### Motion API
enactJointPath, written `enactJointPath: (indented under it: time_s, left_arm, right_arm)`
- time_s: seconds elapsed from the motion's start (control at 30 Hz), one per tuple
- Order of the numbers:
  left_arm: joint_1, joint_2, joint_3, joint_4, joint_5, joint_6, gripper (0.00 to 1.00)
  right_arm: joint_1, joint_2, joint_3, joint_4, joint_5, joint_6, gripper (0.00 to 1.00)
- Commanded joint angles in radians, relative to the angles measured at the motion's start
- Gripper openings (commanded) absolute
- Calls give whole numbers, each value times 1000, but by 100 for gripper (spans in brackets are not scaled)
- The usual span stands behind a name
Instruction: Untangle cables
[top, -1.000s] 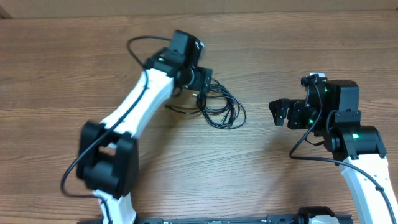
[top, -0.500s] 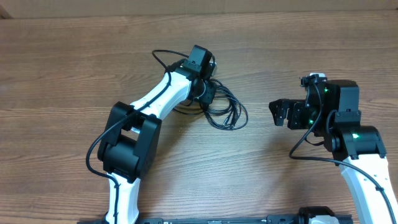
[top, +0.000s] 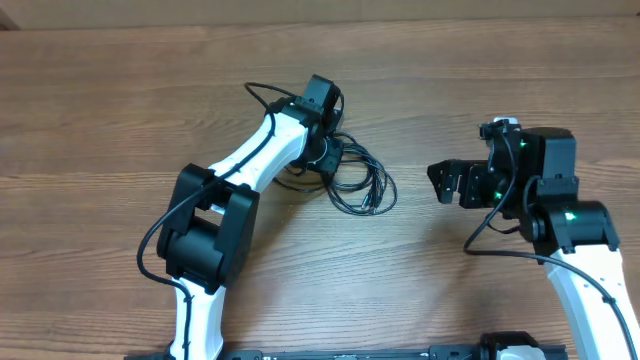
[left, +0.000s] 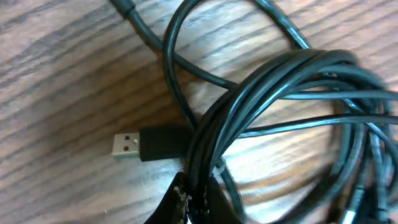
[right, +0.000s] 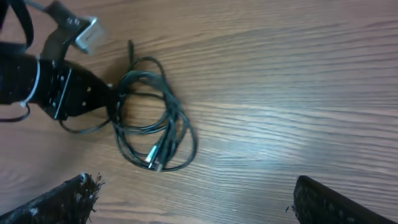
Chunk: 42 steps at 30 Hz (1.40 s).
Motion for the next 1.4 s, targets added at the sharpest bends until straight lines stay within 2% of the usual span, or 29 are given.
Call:
enactJointPath:
  time_s: [0.0, 0.2, 0.47, 0.63, 0.77, 0.8, 0.87, 0.9, 1.03, 1.17, 1.37]
  left_arm:
    - [-6, -109, 103, -64, 149, 23, 4]
    - [-8, -247, 140, -117, 223, 23, 4]
    - [-7, -280, 141, -171, 231, 23, 4]
    - [-6, -280, 141, -188, 246, 23, 4]
    - [-6, -282, 141, -190, 246, 23, 4]
    - [-6, -283, 141, -190, 246, 23, 4]
    - [-6, -282, 140, -191, 243, 23, 4]
    - [-6, -282, 140, -191, 237, 23, 4]
    - [-6, -282, 140, -216, 87, 7, 4]
    - [-1, -282, 140, -232, 18, 3, 4]
    - [34, -282, 140, -276, -105, -20, 4]
  right_arm:
    - [36, 43, 22, 18, -51, 3, 100]
    - [106, 133, 22, 113, -50, 3, 100]
    - [178, 272, 22, 219, -50, 3, 93]
    - [205, 357, 22, 299, -50, 3, 77]
    - [207, 402, 22, 325, -50, 4, 75]
    - [207, 410, 22, 326, -50, 4, 63]
    - [207, 414, 22, 326, -50, 4, 22]
    - [207, 414, 22, 326, -49, 4, 6]
    - [206, 413, 22, 323, -15, 10, 4]
    - [206, 413, 22, 302, 179, 114, 4]
    - [197, 413, 22, 127, 718, 490, 4]
